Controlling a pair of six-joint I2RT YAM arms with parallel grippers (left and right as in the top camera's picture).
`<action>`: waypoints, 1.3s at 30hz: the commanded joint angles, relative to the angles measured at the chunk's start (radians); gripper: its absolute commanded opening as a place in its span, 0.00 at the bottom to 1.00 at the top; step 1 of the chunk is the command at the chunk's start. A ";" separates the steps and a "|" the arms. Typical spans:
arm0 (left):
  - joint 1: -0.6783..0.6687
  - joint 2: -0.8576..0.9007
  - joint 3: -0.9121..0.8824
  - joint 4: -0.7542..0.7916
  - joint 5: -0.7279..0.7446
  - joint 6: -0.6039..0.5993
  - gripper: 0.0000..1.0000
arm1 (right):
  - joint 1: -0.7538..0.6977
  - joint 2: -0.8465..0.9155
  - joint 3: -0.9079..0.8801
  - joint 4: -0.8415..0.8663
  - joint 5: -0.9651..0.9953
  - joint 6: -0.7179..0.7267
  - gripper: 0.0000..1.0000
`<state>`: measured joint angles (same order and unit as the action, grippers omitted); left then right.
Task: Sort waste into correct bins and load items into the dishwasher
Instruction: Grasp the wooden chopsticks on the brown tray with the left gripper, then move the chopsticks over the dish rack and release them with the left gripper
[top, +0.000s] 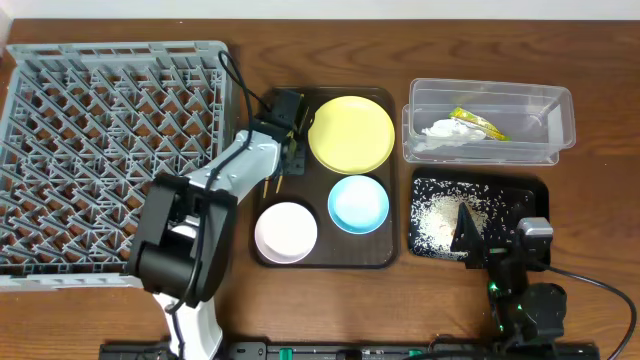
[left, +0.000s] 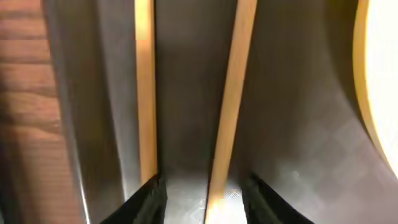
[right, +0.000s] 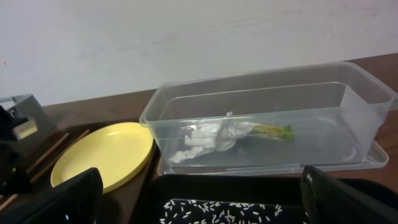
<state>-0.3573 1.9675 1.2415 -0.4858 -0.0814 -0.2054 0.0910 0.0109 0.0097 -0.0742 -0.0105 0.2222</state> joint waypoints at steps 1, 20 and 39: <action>0.002 0.019 0.010 0.005 0.010 0.006 0.41 | -0.005 -0.004 -0.004 0.000 0.006 -0.014 0.99; 0.010 -0.104 0.060 -0.129 0.089 0.006 0.06 | -0.005 -0.004 -0.004 0.000 0.006 -0.014 0.99; 0.274 -0.341 0.002 -0.296 -0.219 0.124 0.06 | -0.005 -0.004 -0.004 0.000 0.006 -0.014 0.99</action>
<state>-0.1196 1.5963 1.2663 -0.7841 -0.2550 -0.0998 0.0910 0.0109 0.0097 -0.0742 -0.0105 0.2222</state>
